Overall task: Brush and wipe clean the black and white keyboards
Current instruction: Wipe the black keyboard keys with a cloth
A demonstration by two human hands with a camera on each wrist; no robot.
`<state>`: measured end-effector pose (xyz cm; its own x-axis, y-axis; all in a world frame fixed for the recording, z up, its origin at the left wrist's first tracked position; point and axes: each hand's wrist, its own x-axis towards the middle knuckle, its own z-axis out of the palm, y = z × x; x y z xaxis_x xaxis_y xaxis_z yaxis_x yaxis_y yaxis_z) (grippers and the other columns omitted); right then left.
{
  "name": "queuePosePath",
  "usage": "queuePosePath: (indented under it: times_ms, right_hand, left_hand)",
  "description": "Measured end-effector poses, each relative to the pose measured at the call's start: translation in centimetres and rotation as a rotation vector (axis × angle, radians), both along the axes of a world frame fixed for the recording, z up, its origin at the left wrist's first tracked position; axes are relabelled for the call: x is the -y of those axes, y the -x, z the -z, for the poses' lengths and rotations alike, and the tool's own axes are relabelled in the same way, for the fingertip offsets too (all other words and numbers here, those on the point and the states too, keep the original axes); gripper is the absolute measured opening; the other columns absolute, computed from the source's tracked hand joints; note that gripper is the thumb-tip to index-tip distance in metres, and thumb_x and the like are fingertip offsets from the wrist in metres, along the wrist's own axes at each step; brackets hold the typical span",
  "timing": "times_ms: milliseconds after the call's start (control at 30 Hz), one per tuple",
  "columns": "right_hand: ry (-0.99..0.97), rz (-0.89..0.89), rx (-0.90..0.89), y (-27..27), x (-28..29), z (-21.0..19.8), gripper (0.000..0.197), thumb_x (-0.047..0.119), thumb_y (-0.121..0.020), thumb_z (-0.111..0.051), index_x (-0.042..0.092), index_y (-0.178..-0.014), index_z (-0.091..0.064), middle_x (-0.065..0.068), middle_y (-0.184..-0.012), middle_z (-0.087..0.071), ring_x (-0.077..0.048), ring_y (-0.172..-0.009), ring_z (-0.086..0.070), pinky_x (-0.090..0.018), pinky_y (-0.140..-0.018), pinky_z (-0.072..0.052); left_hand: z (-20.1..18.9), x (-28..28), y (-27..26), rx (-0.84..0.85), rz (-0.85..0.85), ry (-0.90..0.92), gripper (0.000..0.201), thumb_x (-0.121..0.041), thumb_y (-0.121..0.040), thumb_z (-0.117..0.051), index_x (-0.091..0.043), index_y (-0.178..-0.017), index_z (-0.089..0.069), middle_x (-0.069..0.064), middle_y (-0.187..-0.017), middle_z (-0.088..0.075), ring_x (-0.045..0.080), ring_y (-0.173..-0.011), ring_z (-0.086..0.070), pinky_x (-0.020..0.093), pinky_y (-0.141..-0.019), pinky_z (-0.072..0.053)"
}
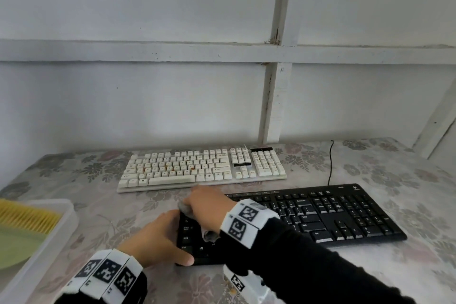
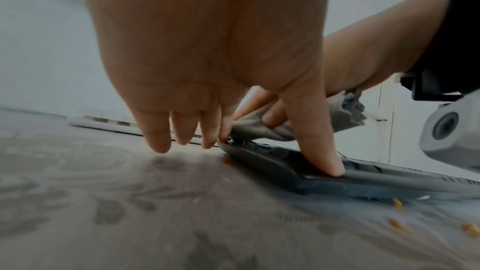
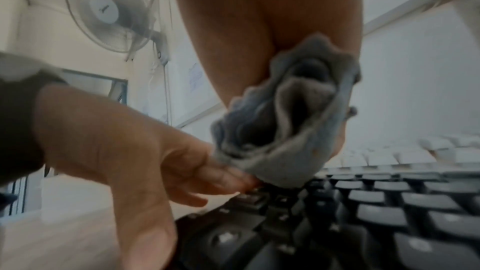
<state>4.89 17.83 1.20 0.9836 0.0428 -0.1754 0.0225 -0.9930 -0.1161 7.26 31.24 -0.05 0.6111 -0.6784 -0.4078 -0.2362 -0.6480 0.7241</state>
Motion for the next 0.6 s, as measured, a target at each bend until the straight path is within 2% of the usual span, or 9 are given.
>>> queuePosePath:
  times_ms: [67,133,167,233,300,367,433,533,600]
  right_hand:
    - [0.030,-0.021,0.004,-0.1,-0.3,0.3,0.023,0.000,-0.089,-0.048,0.012,-0.069,-0.046,-0.006,-0.081,-0.039,-0.023,-0.083,-0.042,-0.037,-0.079,-0.042]
    - [0.049,0.022,-0.024,0.4,0.3,0.6,0.019,-0.001,-0.090,-0.045,0.011,-0.090,-0.060,-0.011,-0.094,-0.043,-0.028,-0.088,-0.044,-0.038,-0.082,-0.042]
    - [0.050,0.036,-0.027,0.7,0.8,0.7,0.021,-0.001,-0.090,-0.044,0.011,-0.088,-0.060,-0.012,-0.097,-0.044,-0.030,-0.091,-0.045,-0.039,-0.082,-0.043]
    - [0.037,0.045,0.003,1.4,2.2,1.1,0.030,-0.006,-0.085,-0.045,0.015,-0.063,-0.041,-0.011,-0.093,-0.043,-0.030,-0.089,-0.047,-0.040,-0.083,-0.043]
    - [0.038,0.070,0.013,2.2,3.6,1.3,0.041,-0.009,-0.080,-0.047,0.017,-0.057,-0.026,-0.010,-0.091,-0.046,-0.025,-0.083,-0.043,-0.040,-0.082,-0.046]
    - [0.027,0.124,0.035,3.4,5.1,1.4,0.035,-0.008,-0.082,-0.047,0.014,-0.061,-0.031,-0.010,-0.093,-0.048,-0.021,-0.081,-0.042,-0.037,-0.078,-0.046]
    - [0.012,0.169,0.054,4.7,6.5,1.3,0.029,-0.005,-0.086,-0.043,0.015,-0.067,-0.037,-0.004,-0.085,-0.043,-0.020,-0.082,-0.041,-0.032,-0.076,-0.040]
    - [0.024,0.202,0.042,6.1,8.2,1.2,0.038,-0.005,-0.086,-0.042,0.020,-0.060,-0.029,0.001,-0.080,-0.034,-0.021,-0.087,-0.042,-0.027,-0.077,-0.033]
    - [0.028,0.244,0.045,6.8,9.3,1.1,0.040,-0.003,-0.085,-0.045,0.021,-0.059,-0.029,0.006,-0.076,-0.031,-0.018,-0.082,-0.041,-0.025,-0.076,-0.030]
  left_hand:
    - [0.1,0.1,0.0,0.016,-0.011,-0.003,0.067,0.002,-0.069,-0.076,-0.026,-0.116,-0.038,-0.024,-0.093,-0.045,-0.018,-0.075,-0.043,0.001,-0.057,-0.037]
    - [-0.1,0.0,0.0,0.022,-0.028,-0.002,0.064,0.003,-0.069,-0.075,-0.028,-0.115,-0.042,-0.022,-0.091,-0.045,-0.019,-0.073,-0.045,0.000,-0.056,-0.037]
    - [-0.1,0.0,0.1,0.037,-0.028,-0.012,0.068,-0.001,-0.069,-0.076,-0.027,-0.121,-0.040,-0.023,-0.093,-0.045,-0.018,-0.075,-0.044,0.000,-0.057,-0.036]
    - [0.0,-0.2,0.0,0.060,-0.022,-0.027,0.082,-0.008,-0.067,-0.078,-0.026,-0.134,-0.034,-0.024,-0.097,-0.043,-0.013,-0.081,-0.042,0.002,-0.059,-0.034]
    - [0.1,-0.3,-0.1,0.069,-0.019,-0.032,0.086,-0.011,-0.066,-0.080,-0.027,-0.136,-0.032,-0.024,-0.099,-0.044,-0.009,-0.084,-0.043,0.004,-0.063,-0.033]
    - [0.2,-0.3,-0.2,0.070,-0.015,-0.043,0.087,-0.014,-0.067,-0.080,-0.028,-0.137,-0.031,-0.028,-0.096,-0.043,-0.006,-0.086,-0.045,0.005,-0.064,-0.032]
    - [0.3,-0.3,-0.2,0.064,-0.019,-0.051,0.088,-0.015,-0.067,-0.080,-0.029,-0.138,-0.029,-0.031,-0.093,-0.041,0.000,-0.091,-0.045,0.004,-0.064,-0.032]
    - [0.7,-0.3,-0.4,0.035,-0.026,-0.042,0.088,-0.014,-0.066,-0.081,-0.028,-0.137,-0.030,-0.030,-0.098,-0.044,0.003,-0.097,-0.046,0.005,-0.066,-0.033]
    - [1.0,-0.4,-0.6,0.011,-0.031,-0.029,0.090,-0.013,-0.064,-0.081,-0.028,-0.137,-0.031,-0.025,-0.106,-0.049,0.005,-0.101,-0.048,0.007,-0.069,-0.034]
